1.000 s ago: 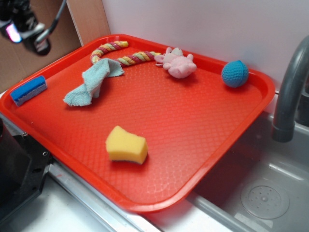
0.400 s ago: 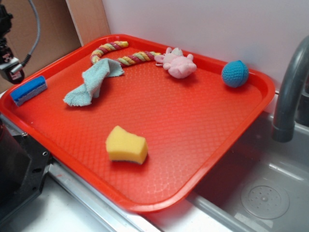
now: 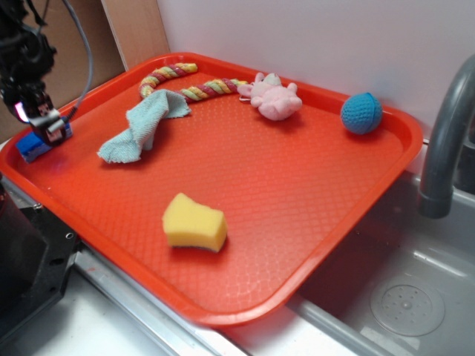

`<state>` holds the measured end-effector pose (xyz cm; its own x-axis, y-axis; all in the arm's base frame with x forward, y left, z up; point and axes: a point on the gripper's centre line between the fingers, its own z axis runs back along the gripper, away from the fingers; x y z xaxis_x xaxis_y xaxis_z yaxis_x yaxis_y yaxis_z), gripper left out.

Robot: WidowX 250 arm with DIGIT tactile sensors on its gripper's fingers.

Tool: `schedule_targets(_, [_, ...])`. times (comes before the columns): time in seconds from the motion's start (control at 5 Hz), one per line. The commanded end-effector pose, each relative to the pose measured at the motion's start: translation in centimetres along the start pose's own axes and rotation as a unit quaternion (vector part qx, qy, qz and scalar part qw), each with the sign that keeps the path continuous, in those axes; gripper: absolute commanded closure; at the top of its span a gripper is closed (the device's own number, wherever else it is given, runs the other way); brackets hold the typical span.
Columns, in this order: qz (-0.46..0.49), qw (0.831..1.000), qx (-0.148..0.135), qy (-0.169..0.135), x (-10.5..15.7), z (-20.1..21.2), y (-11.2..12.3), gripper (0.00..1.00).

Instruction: Grab the blue sponge.

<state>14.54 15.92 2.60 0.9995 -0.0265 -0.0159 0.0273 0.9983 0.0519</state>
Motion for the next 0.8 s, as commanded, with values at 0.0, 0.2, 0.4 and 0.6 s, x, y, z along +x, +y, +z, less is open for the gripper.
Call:
schedule_targets(0.0, [0.036, 0.998, -0.010, 0.052, -2.3, -2.2, -3.1, 1.00])
schedule_targets(0.2, [0.040, 0.998, -0.021, 0.043, -3.2, -1.2, -4.3, 1.00])
schedule_targets(0.4, [0.028, 0.998, -0.037, 0.045, -3.8, -0.9, -5.2, 1.00])
schedule_targets(0.6, [0.034, 0.997, -0.054, 0.046, -3.7, 0.3, -5.4, 1.00])
